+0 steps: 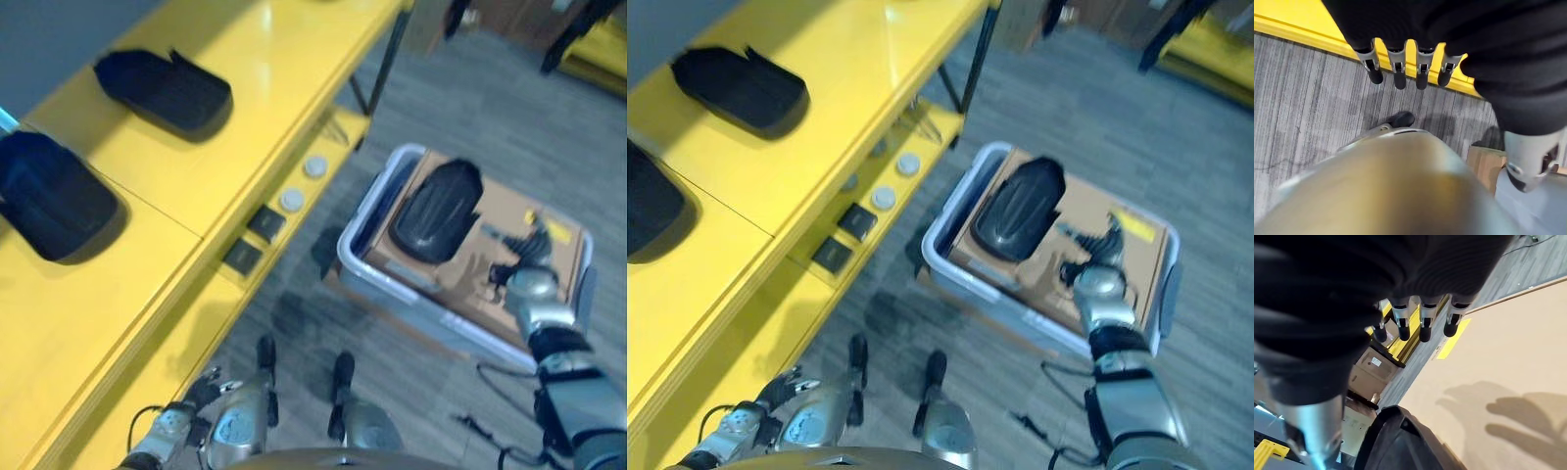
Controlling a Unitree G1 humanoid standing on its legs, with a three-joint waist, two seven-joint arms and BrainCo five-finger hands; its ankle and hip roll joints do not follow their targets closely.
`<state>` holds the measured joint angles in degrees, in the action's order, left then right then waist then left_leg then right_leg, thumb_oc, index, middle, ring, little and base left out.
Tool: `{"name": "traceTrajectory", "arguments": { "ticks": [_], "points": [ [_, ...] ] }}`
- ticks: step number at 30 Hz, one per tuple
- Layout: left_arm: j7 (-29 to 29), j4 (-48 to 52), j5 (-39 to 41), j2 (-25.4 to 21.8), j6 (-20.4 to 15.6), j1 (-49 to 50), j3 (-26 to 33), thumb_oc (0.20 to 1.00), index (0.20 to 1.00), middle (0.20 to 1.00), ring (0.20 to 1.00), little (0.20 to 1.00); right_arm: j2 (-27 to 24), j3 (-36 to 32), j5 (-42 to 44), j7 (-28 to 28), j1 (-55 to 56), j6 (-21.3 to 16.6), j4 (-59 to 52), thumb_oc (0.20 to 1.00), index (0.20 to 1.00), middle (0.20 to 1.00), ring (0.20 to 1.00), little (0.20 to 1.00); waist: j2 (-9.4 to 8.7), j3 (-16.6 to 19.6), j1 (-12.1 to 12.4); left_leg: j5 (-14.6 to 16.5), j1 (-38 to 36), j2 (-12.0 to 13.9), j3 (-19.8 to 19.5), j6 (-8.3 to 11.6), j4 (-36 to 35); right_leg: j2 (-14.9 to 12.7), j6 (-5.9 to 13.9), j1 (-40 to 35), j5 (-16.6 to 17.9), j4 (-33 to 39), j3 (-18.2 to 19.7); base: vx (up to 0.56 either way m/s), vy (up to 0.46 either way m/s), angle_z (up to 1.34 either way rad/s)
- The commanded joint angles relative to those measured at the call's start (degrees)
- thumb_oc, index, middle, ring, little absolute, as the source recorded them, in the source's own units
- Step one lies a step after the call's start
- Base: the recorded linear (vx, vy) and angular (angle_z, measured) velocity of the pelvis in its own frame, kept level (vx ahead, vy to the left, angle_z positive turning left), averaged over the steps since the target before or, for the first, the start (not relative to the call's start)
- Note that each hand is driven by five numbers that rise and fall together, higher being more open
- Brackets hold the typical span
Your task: Move parts from the plastic box to the shelf.
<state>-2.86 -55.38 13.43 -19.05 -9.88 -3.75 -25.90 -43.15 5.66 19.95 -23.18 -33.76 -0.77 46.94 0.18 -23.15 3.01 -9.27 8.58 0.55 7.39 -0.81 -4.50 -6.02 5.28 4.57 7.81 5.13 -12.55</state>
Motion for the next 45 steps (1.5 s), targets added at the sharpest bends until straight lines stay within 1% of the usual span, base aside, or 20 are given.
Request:
{"name": "traceTrajectory", "arguments": {
  "ticks": [1,5,12,14,16,18,19,20,22,25,26,29,32,34,38,39,40,43,44,45],
  "points": [
    [1.4,-1.9,3.1,-1.0,-2.2,-4.6,-0.8,1.0,1.0,1.0,1.0,1.0,-5.3,3.6,0.7,-3.1,-6.5,-0.2,2.9,1.0,1.0,1.0,1.0,1.0,-0.32,0.1,1.0,10.5,-4.2,2.1,-3.1,2.07,1.2,-1.7,2.4,1.9,-2.5,-0.1,0.6,-0.06,0.008,-0.01],
    [1.9,-2.3,6.8,-1.1,-2.1,-6.0,-0.3,1.0,1.0,1.0,1.0,1.0,-7.1,5.1,1.3,-3.9,-9.6,1.8,4.0,1.0,1.0,1.0,1.0,1.0,-0.11,-1.5,0.7,10.5,-2.8,1.9,-3.6,2.08,1.9,-1.8,2.22,3.4,-2.5,-0.6,1.0,0.0,0.003,0.02],
    [2.1,-1.1,9.9,-1.1,-3.0,-8.7,-0.6,1.0,1.0,1.0,1.0,1.0,-8.8,9.0,0.9,2.0,-14.7,6.1,7.9,1.0,1.0,1.0,1.0,1.0,0.87,-4.0,0.4,10.3,-0.2,1.3,-4.8,2.27,3.0,-2.4,1.96,5.9,-2.7,-1.6,2.0,0.0,0.024,0.01],
    [2.0,0.4,11.1,-1.5,-3.1,-9.8,-0.8,1.0,1.0,1.0,1.0,1.0,-8.9,11.5,0.6,8.2,-16.6,11.2,9.7,1.0,1.0,1.0,1.0,1.0,1.24,-5.3,0.6,10.2,1.2,1.0,-5.4,2.32,3.6,-2.7,1.92,7.3,-2.8,-2.3,2.1,0.0,0.0,0.0],
    [1.9,1.2,11.2,-1.7,-3.0,-10.2,-1.0,1.0,1.0,1.0,1.0,1.0,-8.7,12.6,0.4,12.6,-17.1,13.9,11.3,1.0,1.0,1.0,1.0,1.0,1.32,-5.7,0.8,10.1,1.7,0.9,-5.6,2.32,3.7,-2.8,1.93,7.7,-2.8,-2.6,2.0,-0.01,-0.004,0.02],
    [1.8,2.1,11.3,-2.1,-2.7,-10.6,-1.1,1.0,1.0,1.0,1.0,1.0,-8.3,14.1,-3.2,19.9,-17.3,17.3,13.7,1.0,1.0,1.0,1.0,1.0,1.39,-6.2,1.1,10.0,2.1,0.8,-5.9,2.31,3.7,-2.9,1.88,8.1,-3.0,-2.8,1.9,0.0,-0.015,0.03],
    [1.8,2.7,10.9,-2.2,-2.6,-10.8,-1.4,1.0,1.0,1.0,1.0,1.0,-7.5,16.5,-11.5,24.9,-17.2,19.1,16.6,0.3,0.3,0.3,0.3,0.3,1.51,-6.6,1.5,9.9,2.1,0.8,-6.2,2.3,3.9,-3.0,1.75,7.9,-3.1,-2.9,1.6,0.01,-0.055,0.04],
    [1.7,3.0,10.3,-2.5,-2.4,-11.0,-1.6,1.0,1.0,1.0,1.0,1.0,-7.2,19.7,-16.4,27.5,-17.2,20.2,20.1,0.2,0.2,0.2,0.2,0.2,1.51,-6.6,2.0,9.8,2.3,0.8,-6.2,2.32,4.0,-3.2,1.78,7.8,-3.0,-3.0,1.1,0.02,-0.054,0.09],
    [1.6,3.1,10.2,-2.8,-2.2,-11.1,-1.7,1.0,1.0,1.0,1.0,1.0,-7.0,21.5,-19.1,28.3,-17.4,21.7,21.9,0.2,0.2,0.2,0.2,0.2,1.48,-6.6,2.2,9.8,2.2,0.9,-6.2,2.33,4.1,-3.3,1.8,7.6,-3.0,-2.9,0.8,0.01,-0.049,0.08],
    [1.8,3.9,8.4,-3.6,-2.5,-10.7,-1.8,1.0,1.0,1.0,1.0,1.0,-6.3,23.3,-18.7,30.5,-17.1,29.5,25.1,0.2,0.2,0.2,0.2,0.2,1.55,-6.4,2.8,9.8,1.6,1.0,-6.2,2.46,4.0,-3.3,1.68,6.7,-3.1,-2.5,0.4,0.0,-0.046,0.11],
    [1.7,4.3,7.9,-3.9,-3.1,-10.6,-1.8,1.0,1.0,1.0,1.0,1.0,-5.9,22.6,-18.2,30.2,-16.8,32.0,26.4,0.2,0.2,0.2,0.2,0.2,1.62,-6.2,2.9,9.9,1.3,1.1,-6.1,2.54,3.9,-3.2,1.66,6.2,-3.1,-2.2,0.4,-0.01,-0.025,0.11],
    [1.5,6.0,7.4,-4.6,-4.0,-10.3,-1.5,1.0,1.0,1.0,1.0,1.0,-5.9,20.3,-17.2,27.6,-15.3,35.3,27.8,0.2,0.2,0.2,0.2,0.2,1.61,-5.6,2.8,10.2,0.2,1.2,-5.6,2.67,3.6,-2.9,1.59,5.1,-3.2,-1.4,0.7,0.0,-0.012,0.04],
    [1.7,10.4,7.0,-6.2,-3.8,-10.5,-1.7,1.0,1.0,1.0,1.0,1.0,-6.9,16.0,-13.0,23.4,-11.8,35.7,29.6,0.2,0.2,0.2,0.2,0.2,1.55,-4.7,2.5,10.1,-0.9,1.5,-5.0,2.9,3.0,-2.8,1.64,4.0,-3.3,-1.0,0.9,0.0,-0.041,0.02],
    [2.4,14.7,7.0,-7.5,-3.3,-10.6,-2.3,1.0,1.0,1.0,1.0,1.0,-7.4,12.2,-8.6,20.0,-8.3,33.2,30.1,0.2,0.2,0.2,0.2,0.2,1.53,-3.9,2.2,10.1,-1.9,1.8,-4.5,3.12,2.5,-2.7,1.75,3.4,-3.2,-0.6,0.8,-0.01,-0.054,-0.03],
    [2.8,21.8,9.3,-9.8,-1.4,-10.7,-3.2,1.0,1.0,1.0,1.0,1.0,-7.2,6.7,-6.7,14.9,-1.7,25.2,28.9,0.2,0.2,0.2,0.2,0.2,1.39,-1.7,1.4,10.1,-3.8,2.1,-3.9,3.4,1.7,-2.5,1.93,1.9,-3.1,-0.3,0.9,0.01,-0.059,-0.08],
    [2.3,23.8,9.9,-10.5,-1.3,-10.7,-3.5,1.0,1.0,1.0,1.0,1.0,-6.4,5.4,-7.2,12.7,0.6,22.1,27.7,0.2,0.2,0.2,0.2,0.2,1.12,-0.7,1.1,10.2,-4.6,2.2,-3.6,3.46,1.5,-2.5,2.0,1.2,-3.2,-0.1,1.1,0.02,-0.082,-0.1],
    [2.0,25.7,9.9,-10.7,-0.4,-11.0,-3.6,1.0,1.0,1.0,1.0,1.0,-5.6,4.7,-8.1,11.3,2.7,19.0,26.5,0.2,0.2,0.2,0.2,0.2,0.81,0.5,0.6,10.4,-5.5,2.5,-3.0,3.55,1.4,-2.4,2.12,0.5,-3.2,-0.1,1.2,0.02,-0.077,-0.09],
    [2.4,28.7,8.6,-10.9,0.1,-11.2,-3.8,1.0,1.0,1.0,1.0,1.0,-4.4,4.0,-9.5,9.8,5.6,14.1,23.7,0.2,0.2,0.2,0.2,0.2,0.19,2.3,-0.1,10.6,-6.8,2.8,-2.2,3.7,1.3,-2.4,2.25,-0.5,-3.4,-0.1,1.6,0.03,-0.048,-0.23],
    [2.5,30.2,9.3,-10.8,0.7,-11.5,-3.6,1.0,1.0,1.0,1.0,1.0,-3.7,3.9,-11.3,9.1,7.2,11.2,22.0,0.2,0.2,0.2,0.2,0.2,-0.16,3.4,-0.6,10.6,-7.7,3.1,-1.5,3.81,1.2,-2.3,2.37,-1.1,-3.5,-0.1,1.8,0.04,-0.052,-0.36],
    [2.1,32.3,10.9,-10.5,2.2,-11.9,-3.0,1.0,1.0,1.0,1.0,1.0,-3.1,4.1,-12.2,7.6,9.4,8.7,19.0,0.2,0.2,0.2,0.2,0.2,-0.54,4.6,-1.2,10.6,-8.7,3.4,-0.8,3.9,1.0,-2.3,2.41,-1.8,-3.5,-0.1,2.1,0.05,-0.047,-0.21]
  ]
}}
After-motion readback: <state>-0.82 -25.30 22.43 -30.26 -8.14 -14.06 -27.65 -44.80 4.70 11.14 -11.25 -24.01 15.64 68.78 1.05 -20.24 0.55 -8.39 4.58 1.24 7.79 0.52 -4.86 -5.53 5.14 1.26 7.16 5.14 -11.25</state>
